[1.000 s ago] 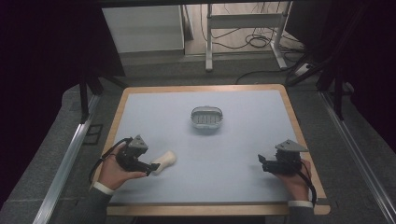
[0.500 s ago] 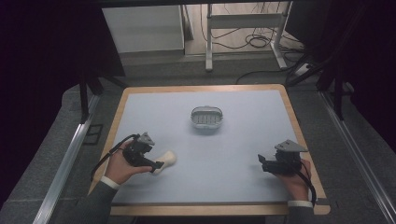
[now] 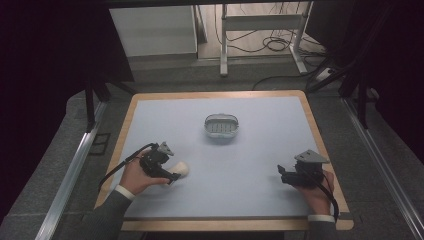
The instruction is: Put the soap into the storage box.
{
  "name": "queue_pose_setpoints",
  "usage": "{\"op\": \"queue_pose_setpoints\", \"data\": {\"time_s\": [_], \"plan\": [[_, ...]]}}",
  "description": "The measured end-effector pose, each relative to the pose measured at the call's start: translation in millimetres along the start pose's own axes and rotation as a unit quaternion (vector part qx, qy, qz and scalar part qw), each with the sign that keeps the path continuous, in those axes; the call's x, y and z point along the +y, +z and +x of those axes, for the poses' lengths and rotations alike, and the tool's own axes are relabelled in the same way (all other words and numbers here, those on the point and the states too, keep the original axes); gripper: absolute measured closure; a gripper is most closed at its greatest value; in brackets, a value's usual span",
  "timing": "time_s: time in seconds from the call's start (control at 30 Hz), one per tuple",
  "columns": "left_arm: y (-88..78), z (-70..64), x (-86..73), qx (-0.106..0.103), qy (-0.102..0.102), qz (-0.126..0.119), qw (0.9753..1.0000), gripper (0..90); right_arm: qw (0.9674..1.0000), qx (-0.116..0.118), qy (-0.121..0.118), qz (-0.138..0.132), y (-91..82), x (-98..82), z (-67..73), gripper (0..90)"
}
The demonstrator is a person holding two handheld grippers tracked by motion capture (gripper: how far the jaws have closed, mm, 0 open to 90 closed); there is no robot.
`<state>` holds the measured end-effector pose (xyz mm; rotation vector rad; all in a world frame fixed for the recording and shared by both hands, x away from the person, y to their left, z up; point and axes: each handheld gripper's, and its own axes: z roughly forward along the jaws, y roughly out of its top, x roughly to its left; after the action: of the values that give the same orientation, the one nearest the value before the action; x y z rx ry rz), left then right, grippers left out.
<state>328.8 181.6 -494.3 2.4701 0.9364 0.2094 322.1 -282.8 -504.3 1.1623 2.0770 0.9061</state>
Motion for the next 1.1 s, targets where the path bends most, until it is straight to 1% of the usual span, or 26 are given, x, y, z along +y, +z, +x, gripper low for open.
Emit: {"op": "queue_pose_setpoints", "data": {"time_s": [0.13,0.23,0.33,0.4,0.5,0.53,0.57,0.63,0.7,0.77,0.87,0.93,1.1], "plan": [[7.7,0.0,2.6,-0.004,0.006,0.020,0.9998,24.2,1.0000,-0.002,-0.002,-0.002,-0.5,0.8,1.2,10.4],[11.5,-0.9,3.5,-0.007,0.008,0.029,0.9995,25.9,1.0000,0.000,-0.005,0.001,0.4,0.7,1.8,10.4],[12.7,-0.2,3.7,-0.009,0.008,0.033,0.9994,27.7,1.0000,0.001,-0.008,0.003,0.9,0.6,2.3,10.3],[13.6,0.8,4.0,-0.012,0.006,0.037,0.9992,31.5,1.0000,0.001,-0.008,0.003,0.7,0.9,2.4,10.3],[15.7,1.9,4.6,-0.012,0.004,0.043,0.9990,33.9,1.0000,0.000,-0.009,0.001,0.3,1.2,2.5,10.3],[17.3,2.3,4.8,-0.012,0.001,0.047,0.9988,36.2,1.0000,-0.001,-0.008,0.001,-0.1,1.3,2.3,10.3],[17.3,2.3,4.8,-0.012,0.001,0.047,0.9988,37.3,1.0000,-0.001,-0.008,0.001,-0.1,1.3,2.3,10.3],[19.0,2.8,5.2,-0.015,0.000,0.055,0.9984,40.9,1.0000,-0.002,-0.007,0.003,0.3,0.8,2.0,10.3],[19.4,2.7,5.1,-0.016,0.000,0.055,0.9984,44.3,1.0000,-0.003,-0.008,0.003,0.4,0.7,1.9,10.3],[20.0,2.7,5.2,-0.019,0.001,0.058,0.9981,45.8,0.9999,-0.006,-0.008,0.003,-0.1,1.0,1.7,10.4],[22.0,2.3,5.3,-0.019,0.000,0.062,0.9979,46.2,0.9999,-0.007,-0.008,0.003,-0.3,1.1,1.6,10.3],[24.0,1.8,5.4,-0.018,0.000,0.067,0.9976,48.5,0.9999,-0.009,-0.007,0.003,-0.3,1.1,1.4,10.4],[23.6,2.0,6.0,-0.017,-0.002,0.070,0.9974,49.4,0.9999,-0.013,-0.007,0.002,-0.5,1.2,1.3,10.4]]}}
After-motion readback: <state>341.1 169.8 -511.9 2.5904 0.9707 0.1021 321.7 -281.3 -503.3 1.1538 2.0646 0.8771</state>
